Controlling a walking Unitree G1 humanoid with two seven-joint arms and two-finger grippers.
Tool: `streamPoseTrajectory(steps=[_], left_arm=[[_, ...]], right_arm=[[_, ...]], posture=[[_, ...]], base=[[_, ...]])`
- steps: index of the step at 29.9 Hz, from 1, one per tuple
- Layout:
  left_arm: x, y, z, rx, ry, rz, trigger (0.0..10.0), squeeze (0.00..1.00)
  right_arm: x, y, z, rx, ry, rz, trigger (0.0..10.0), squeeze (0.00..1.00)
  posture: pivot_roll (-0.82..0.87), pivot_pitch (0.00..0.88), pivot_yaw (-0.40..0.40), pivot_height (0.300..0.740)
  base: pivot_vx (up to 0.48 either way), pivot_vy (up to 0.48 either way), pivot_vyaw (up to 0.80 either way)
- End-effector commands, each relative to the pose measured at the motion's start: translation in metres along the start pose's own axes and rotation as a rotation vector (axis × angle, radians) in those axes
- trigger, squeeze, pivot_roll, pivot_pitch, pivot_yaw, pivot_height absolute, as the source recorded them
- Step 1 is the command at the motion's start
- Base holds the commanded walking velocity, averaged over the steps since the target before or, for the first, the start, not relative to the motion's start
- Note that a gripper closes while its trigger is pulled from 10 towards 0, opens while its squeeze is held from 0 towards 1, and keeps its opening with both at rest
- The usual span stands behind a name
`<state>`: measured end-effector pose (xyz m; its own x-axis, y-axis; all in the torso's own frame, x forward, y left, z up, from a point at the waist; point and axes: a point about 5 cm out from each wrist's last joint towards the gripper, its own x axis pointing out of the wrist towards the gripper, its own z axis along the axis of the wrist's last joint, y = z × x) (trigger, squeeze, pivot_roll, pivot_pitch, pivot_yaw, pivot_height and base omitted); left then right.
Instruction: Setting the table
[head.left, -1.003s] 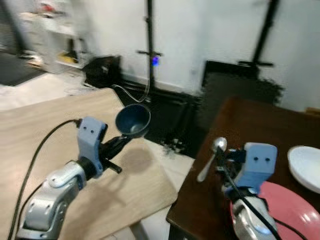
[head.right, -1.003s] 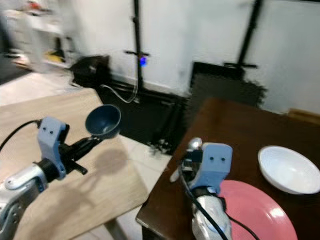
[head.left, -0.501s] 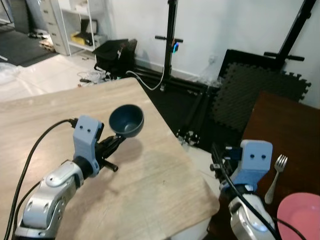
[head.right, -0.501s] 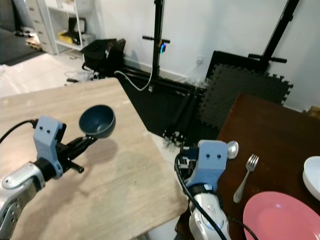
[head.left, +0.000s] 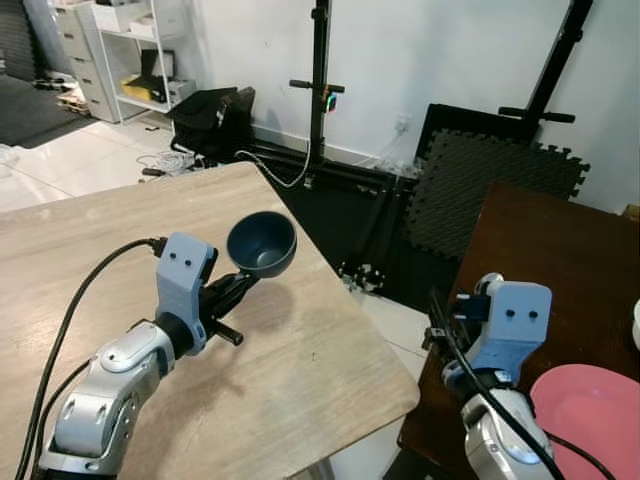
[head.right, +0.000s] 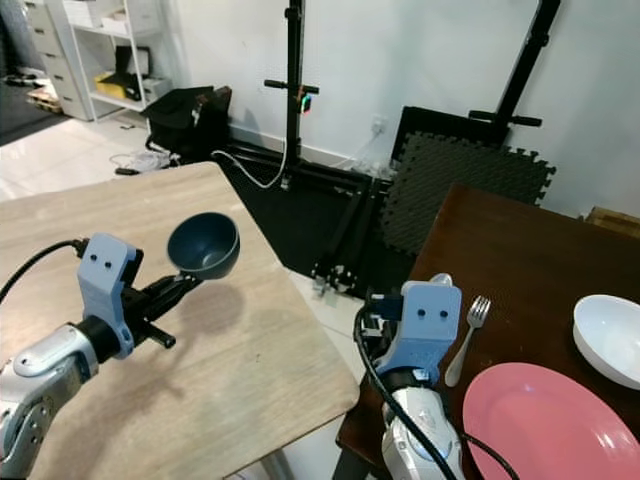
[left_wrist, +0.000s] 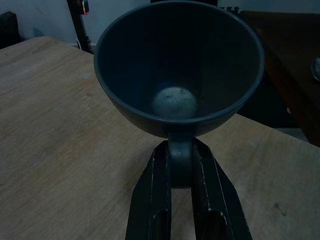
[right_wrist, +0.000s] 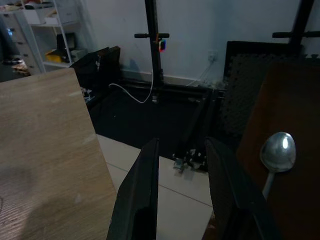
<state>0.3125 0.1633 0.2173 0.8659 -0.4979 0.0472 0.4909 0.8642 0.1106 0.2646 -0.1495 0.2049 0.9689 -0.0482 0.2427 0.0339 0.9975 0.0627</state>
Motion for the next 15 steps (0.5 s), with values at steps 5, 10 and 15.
streamPoseTrajectory(steps=[5,10,15], left_arm=[[0.0034,-0.0046,0.0024,0.021,-0.021,-0.034,10.0,0.00],[0.0074,-0.0091,0.0032,0.029,-0.024,-0.048,10.0,0.00],[0.0077,-0.0101,0.0037,0.025,-0.030,-0.058,10.0,0.00]], right_arm=[[-0.0013,-0.0005,-0.0025,0.014,0.010,-0.003,10.0,0.00],[-0.0010,-0.0005,-0.0022,0.016,0.009,-0.005,10.0,0.00],[-0.0021,-0.0010,-0.0024,0.012,0.010,-0.008,10.0,0.00]], posture=[[0.02,0.065,0.051,0.740],[0.01,0.066,0.052,0.740],[0.01,0.069,0.054,0.740]], base=[[0.064,0.000,-0.16],[0.480,0.000,-0.80],[0.469,0.000,-0.16]])
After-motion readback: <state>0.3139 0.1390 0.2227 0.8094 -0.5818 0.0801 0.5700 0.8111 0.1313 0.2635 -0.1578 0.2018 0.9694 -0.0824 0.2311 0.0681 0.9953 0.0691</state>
